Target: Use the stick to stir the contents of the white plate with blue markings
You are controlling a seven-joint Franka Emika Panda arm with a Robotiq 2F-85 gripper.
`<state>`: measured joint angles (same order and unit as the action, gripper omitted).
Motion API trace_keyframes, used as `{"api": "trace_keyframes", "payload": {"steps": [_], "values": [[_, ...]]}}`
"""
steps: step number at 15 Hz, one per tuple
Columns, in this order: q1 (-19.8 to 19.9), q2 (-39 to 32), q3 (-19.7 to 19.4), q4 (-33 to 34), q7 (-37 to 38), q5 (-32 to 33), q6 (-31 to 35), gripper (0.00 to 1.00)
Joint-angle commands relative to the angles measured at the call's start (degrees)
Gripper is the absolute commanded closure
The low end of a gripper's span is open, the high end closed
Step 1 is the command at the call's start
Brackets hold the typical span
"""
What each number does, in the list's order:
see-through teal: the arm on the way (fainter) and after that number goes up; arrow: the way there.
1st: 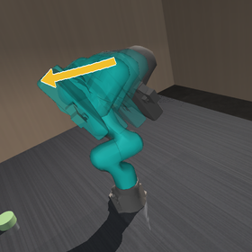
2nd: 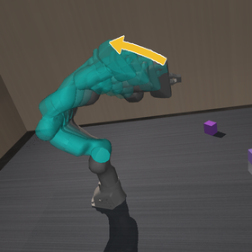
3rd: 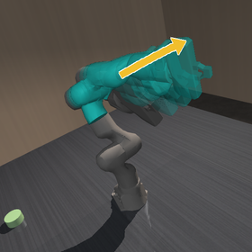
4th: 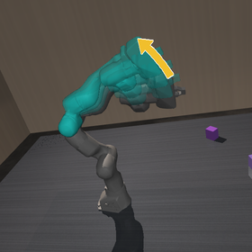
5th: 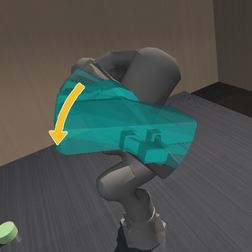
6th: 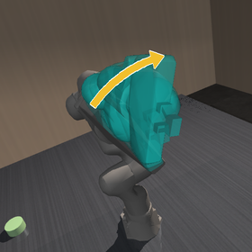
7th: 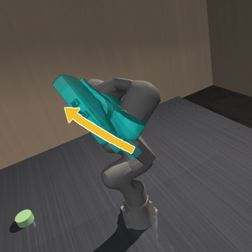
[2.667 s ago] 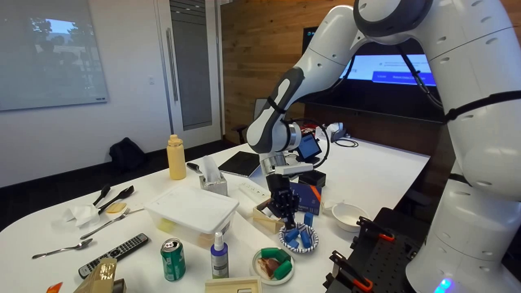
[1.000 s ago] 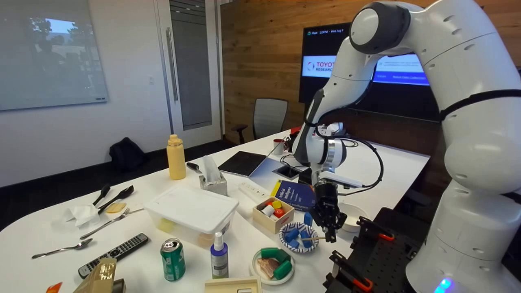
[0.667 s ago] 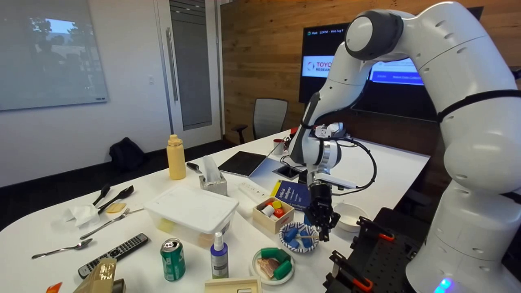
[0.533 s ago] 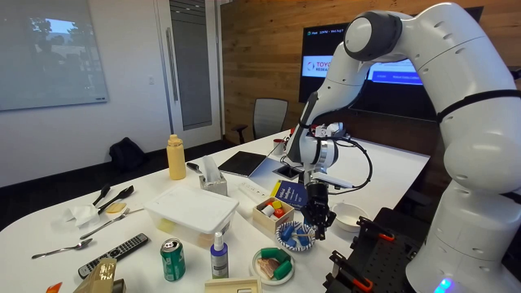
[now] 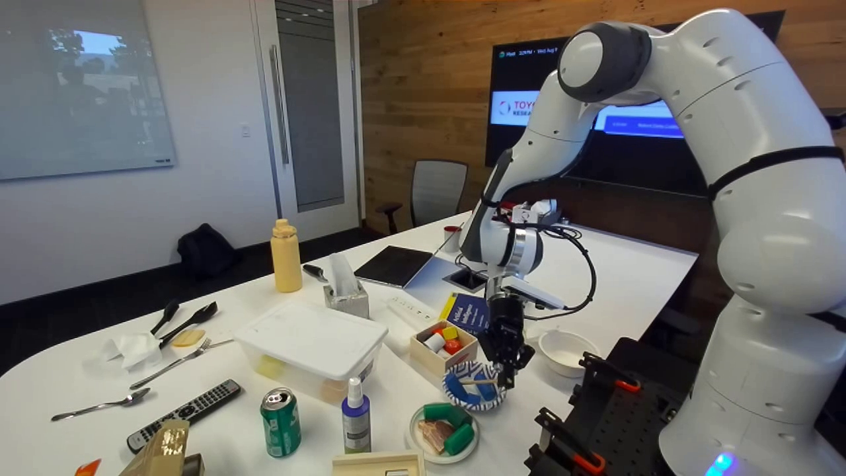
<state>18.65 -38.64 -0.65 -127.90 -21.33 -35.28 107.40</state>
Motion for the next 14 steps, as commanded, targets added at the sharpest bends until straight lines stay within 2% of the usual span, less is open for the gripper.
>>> {"api": "trace_keyframes", "payload": {"steps": [1, 8, 14], "values": [[1.4, -1.5, 0.0, -0.5, -1.9, -3.6, -3.6, 0.97], [2.7, -4.1, -2.0, -3.4, -4.2, -8.7, -6.4, 0.97], [0.8, -1.3, -5.7, -6.4, -1.1, -10.5, -3.4, 0.97]]}}
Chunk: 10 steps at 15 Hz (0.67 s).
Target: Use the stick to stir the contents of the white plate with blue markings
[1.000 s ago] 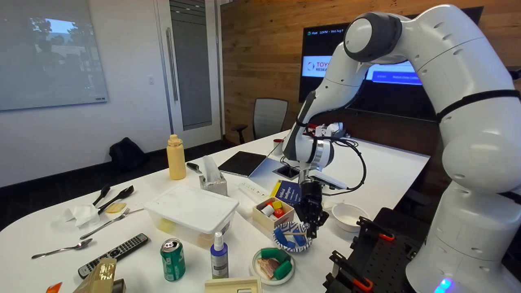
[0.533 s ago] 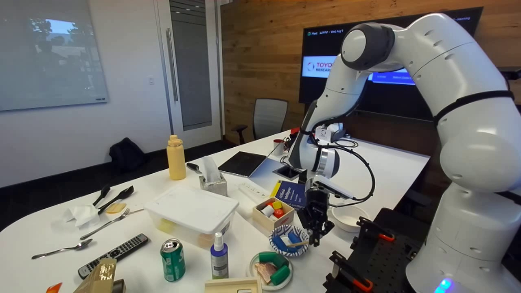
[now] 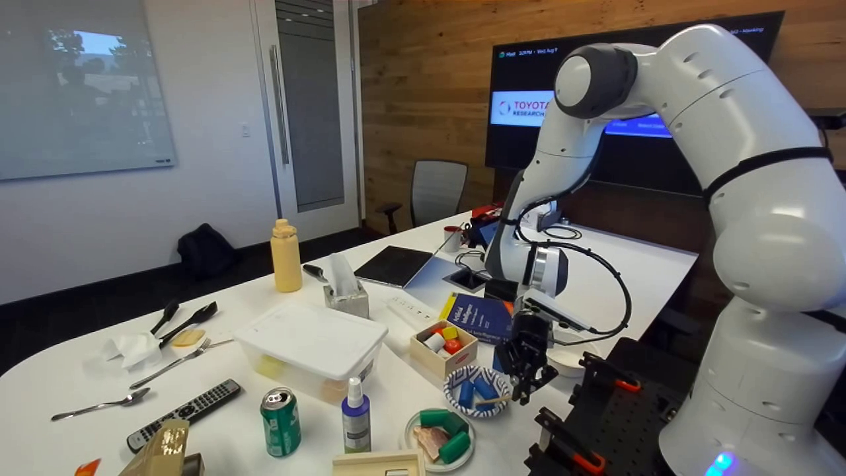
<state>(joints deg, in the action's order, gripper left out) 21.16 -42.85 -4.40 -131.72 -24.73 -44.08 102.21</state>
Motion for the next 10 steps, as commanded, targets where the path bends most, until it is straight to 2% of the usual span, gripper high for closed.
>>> {"api": "trace_keyframes", "payload": {"steps": [1, 5, 10], "values": [[-2.0, 3.2, -2.3, -2.5, 2.7, -1.7, 2.5, 0.97], [-3.4, 3.9, -3.3, -1.8, 4.2, -1.4, 5.7, 0.97], [-4.8, 4.9, -2.2, -1.2, 3.5, -1.2, 12.4, 0.97]]}}
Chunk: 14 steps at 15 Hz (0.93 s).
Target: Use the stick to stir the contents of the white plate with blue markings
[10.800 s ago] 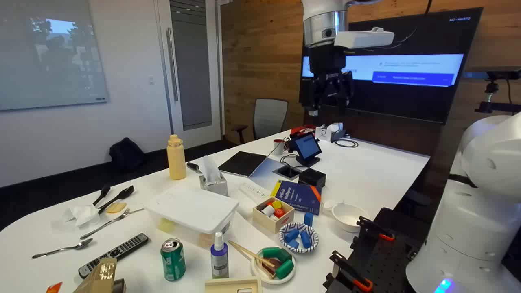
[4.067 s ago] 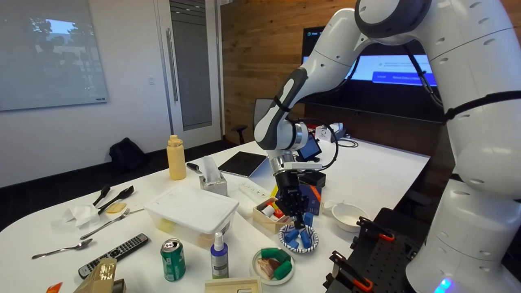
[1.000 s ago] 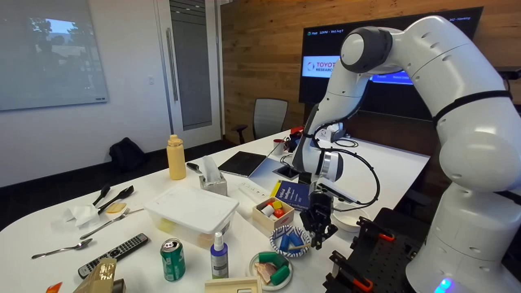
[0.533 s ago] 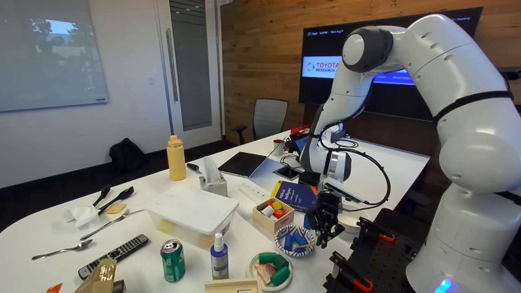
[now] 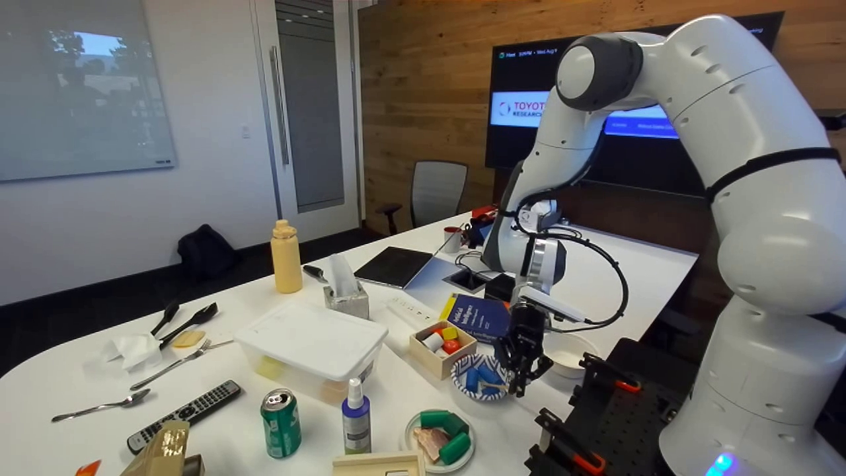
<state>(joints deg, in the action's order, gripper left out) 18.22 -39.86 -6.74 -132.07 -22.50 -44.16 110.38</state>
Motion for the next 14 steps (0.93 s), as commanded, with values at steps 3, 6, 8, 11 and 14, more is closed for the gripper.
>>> {"api": "trace_keyframes", "payload": {"steps": [3, 6, 8, 11, 14], "values": [[-1.8, 2.0, 1.2, 0.1, 0.2, -1.2, 6.3, 0.97], [-1.3, 0.8, 2.3, 2.1, -0.3, -1.3, 5.7, 0.97], [-1.3, 0.7, 2.9, 2.9, -0.4, -1.2, 5.0, 0.97], [-1.5, 1.1, 3.5, 3.0, 0.6, -1.0, 3.9, 0.97], [-1.1, 0.9, 4.3, 2.7, 0.2, -1.6, 2.7, 0.97]]}}
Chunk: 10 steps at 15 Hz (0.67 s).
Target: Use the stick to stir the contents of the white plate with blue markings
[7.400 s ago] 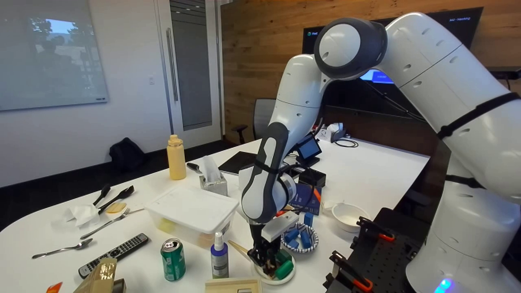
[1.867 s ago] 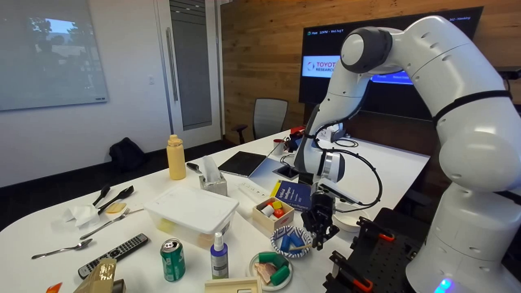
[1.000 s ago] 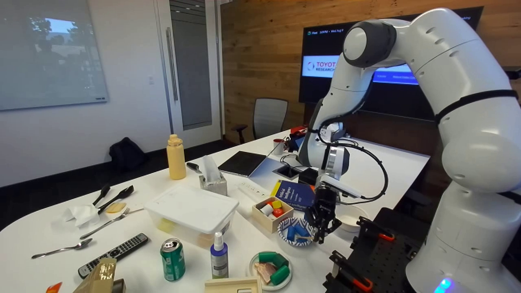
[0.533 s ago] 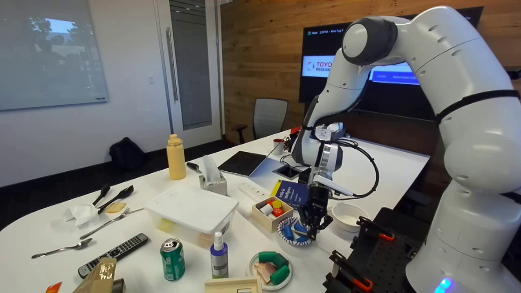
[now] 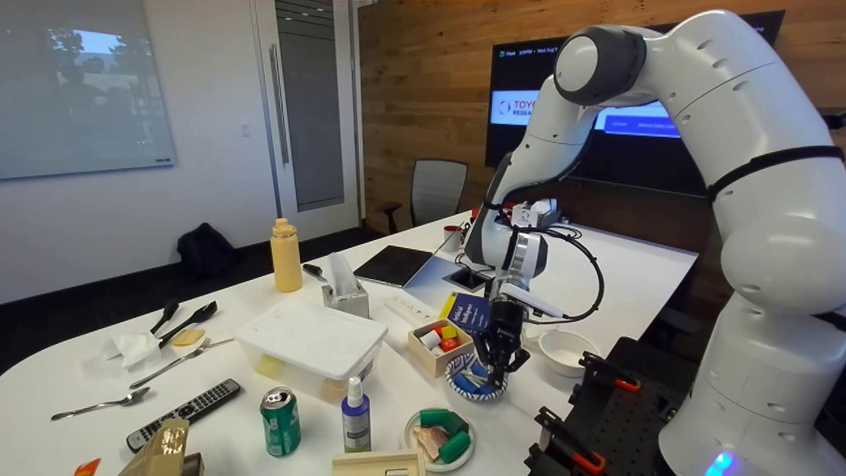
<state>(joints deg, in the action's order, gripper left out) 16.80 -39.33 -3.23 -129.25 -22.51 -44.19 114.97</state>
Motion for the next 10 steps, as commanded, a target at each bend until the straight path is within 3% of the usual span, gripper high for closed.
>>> {"api": "trace_keyframes", "payload": {"steps": [1, 10], "values": [[0.6, 0.4, 1.1, -0.4, -0.3, -2.0, -2.6, 0.97], [0.0, 3.0, -0.4, -5.8, 1.3, -4.9, -7.8, 0.97]]}}
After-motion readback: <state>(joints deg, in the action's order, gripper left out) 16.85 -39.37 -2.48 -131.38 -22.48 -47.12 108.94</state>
